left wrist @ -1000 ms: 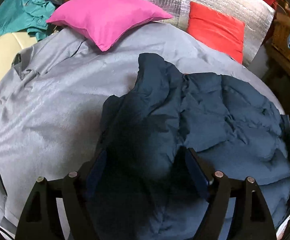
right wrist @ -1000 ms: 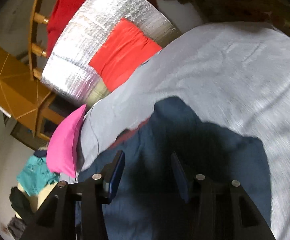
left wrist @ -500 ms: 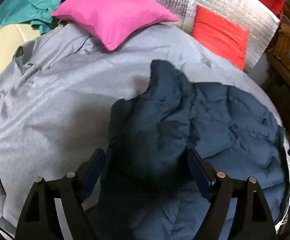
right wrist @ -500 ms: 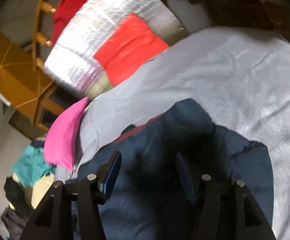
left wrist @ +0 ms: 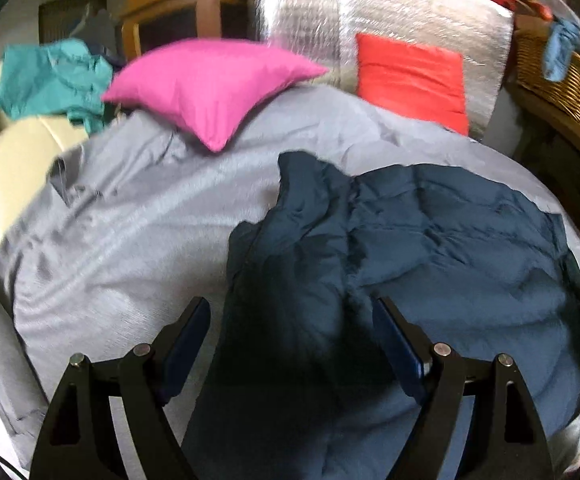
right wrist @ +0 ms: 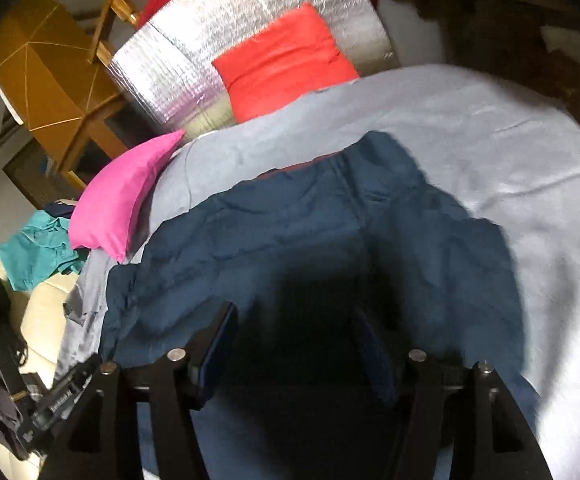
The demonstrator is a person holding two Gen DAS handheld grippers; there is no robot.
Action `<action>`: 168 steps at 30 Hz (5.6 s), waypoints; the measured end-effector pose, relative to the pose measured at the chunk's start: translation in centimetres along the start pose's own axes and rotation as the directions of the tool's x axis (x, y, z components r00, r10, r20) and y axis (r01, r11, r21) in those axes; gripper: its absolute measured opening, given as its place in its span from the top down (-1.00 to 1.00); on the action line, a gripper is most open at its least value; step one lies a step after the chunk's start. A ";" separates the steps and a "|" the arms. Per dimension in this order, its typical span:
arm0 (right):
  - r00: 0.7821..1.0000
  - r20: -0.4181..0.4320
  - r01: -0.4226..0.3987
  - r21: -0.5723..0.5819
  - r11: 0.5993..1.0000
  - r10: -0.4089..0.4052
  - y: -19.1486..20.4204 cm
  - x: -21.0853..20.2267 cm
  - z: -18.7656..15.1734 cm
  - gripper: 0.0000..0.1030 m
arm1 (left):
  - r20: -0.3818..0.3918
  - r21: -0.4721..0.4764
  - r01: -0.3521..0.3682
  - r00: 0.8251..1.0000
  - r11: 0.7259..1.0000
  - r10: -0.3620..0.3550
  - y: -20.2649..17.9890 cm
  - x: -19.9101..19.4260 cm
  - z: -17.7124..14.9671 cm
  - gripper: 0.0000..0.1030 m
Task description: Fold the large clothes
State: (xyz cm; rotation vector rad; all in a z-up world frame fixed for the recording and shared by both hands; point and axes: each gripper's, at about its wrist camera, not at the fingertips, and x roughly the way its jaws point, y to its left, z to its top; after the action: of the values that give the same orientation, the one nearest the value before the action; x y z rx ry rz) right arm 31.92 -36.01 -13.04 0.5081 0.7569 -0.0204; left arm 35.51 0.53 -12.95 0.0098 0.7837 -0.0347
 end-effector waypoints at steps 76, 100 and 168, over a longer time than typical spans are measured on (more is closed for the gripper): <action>0.900 0.420 0.217 -0.199 0.956 -0.117 13.2 -32.9 -15.5 -0.95 | 0.436 0.008 -0.130 0.893 0.991 0.114 -1.3 -36.9 -5.1 -0.90; 0.898 0.422 0.222 -0.185 0.957 -0.127 14.0 -34.1 -16.4 -0.95 | 0.478 0.028 -0.112 0.874 0.993 0.085 -1.1 -39.7 -5.8 -0.91; 0.894 0.430 0.241 -0.218 0.946 -0.129 16.1 -33.7 -16.4 -0.95 | 0.466 0.009 -0.078 0.882 0.997 0.064 -0.6 -39.5 -6.4 -0.92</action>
State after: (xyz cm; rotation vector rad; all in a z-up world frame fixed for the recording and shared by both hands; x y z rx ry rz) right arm -0.33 -19.95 6.19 0.1590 0.3815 -0.1980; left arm 3.05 1.20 10.40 0.0546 0.2980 0.0223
